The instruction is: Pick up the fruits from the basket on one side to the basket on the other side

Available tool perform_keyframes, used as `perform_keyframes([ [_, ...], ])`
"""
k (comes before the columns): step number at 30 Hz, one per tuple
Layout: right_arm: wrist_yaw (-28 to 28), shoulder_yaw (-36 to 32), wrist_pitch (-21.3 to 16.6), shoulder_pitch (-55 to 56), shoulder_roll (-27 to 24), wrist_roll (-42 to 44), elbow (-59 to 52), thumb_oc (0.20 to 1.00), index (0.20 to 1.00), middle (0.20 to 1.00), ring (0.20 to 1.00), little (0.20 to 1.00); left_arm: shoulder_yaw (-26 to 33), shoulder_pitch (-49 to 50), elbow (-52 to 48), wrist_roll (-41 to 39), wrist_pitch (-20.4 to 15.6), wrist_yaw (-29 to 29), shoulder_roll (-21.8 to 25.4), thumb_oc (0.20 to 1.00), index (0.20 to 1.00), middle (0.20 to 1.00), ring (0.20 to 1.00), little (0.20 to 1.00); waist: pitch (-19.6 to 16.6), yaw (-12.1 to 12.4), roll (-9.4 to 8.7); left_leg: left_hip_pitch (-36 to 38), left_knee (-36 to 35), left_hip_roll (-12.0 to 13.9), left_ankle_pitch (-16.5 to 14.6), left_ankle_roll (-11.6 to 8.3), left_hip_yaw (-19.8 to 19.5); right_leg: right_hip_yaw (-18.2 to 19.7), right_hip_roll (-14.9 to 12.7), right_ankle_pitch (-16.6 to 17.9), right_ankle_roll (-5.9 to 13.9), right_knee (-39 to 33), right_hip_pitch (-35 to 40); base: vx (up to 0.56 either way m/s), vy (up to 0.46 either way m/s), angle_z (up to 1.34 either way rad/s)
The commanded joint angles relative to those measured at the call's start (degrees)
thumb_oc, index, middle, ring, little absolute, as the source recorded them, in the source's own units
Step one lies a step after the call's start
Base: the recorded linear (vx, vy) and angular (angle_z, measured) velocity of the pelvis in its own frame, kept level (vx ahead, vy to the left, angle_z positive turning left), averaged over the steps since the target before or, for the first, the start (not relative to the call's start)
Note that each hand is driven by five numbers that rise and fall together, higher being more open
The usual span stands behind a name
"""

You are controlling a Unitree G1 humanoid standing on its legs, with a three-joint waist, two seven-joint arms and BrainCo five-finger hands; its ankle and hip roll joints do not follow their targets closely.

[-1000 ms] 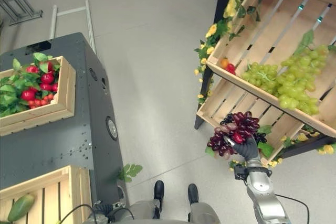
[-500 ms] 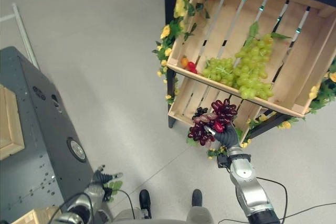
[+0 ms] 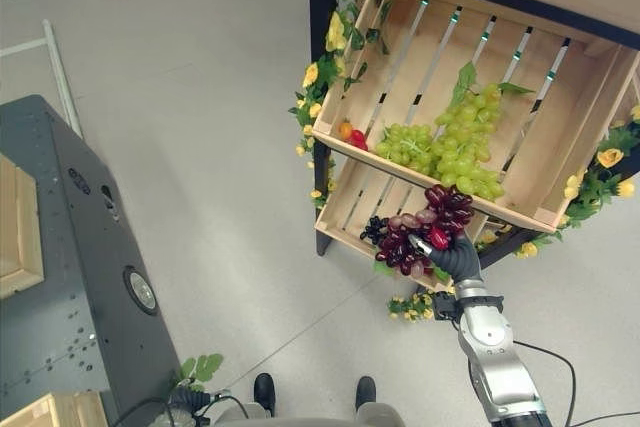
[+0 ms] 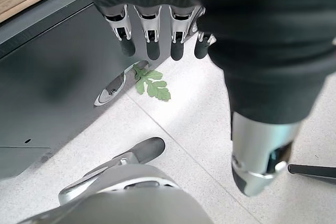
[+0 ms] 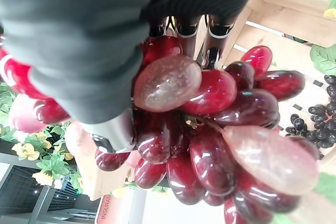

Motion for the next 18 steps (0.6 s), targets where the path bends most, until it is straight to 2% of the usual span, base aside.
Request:
perform_keyframes([
  [1, -2.5, -7.8, -5.6, -4.8, -2.5, 1.9, -9.4, 0.2, 0.2, 0.2, 0.2, 0.2, -2.1, -3.9, 3.0, 1.8, 0.0, 0.7, -0.5, 1.0, 1.0, 1.0, 1.0, 1.0, -1.5, 1.7, -0.52, 1.6, 0.3, -0.7, -5.3, 0.33, -2.7, 1.7, 0.0, -0.2, 3.68, 0.3, -1.6, 0.0, 0.0, 0.0],
  [18, -3.0, -10.5, -5.7, -12.5, -8.9, 9.8, -10.0, 0.2, 0.2, 0.2, 0.2, 0.2, -3.6, -3.9, 3.0, 0.5, 0.5, -0.6, -0.1, 1.0, 1.0, 1.0, 1.0, 1.0, -2.1, 2.8, -2.24, 1.0, 0.3, -0.8, -5.5, 0.44, -3.2, 1.6, -0.4, 0.0, 3.97, 0.3, -1.9, 0.0, 0.0, 0.0],
])
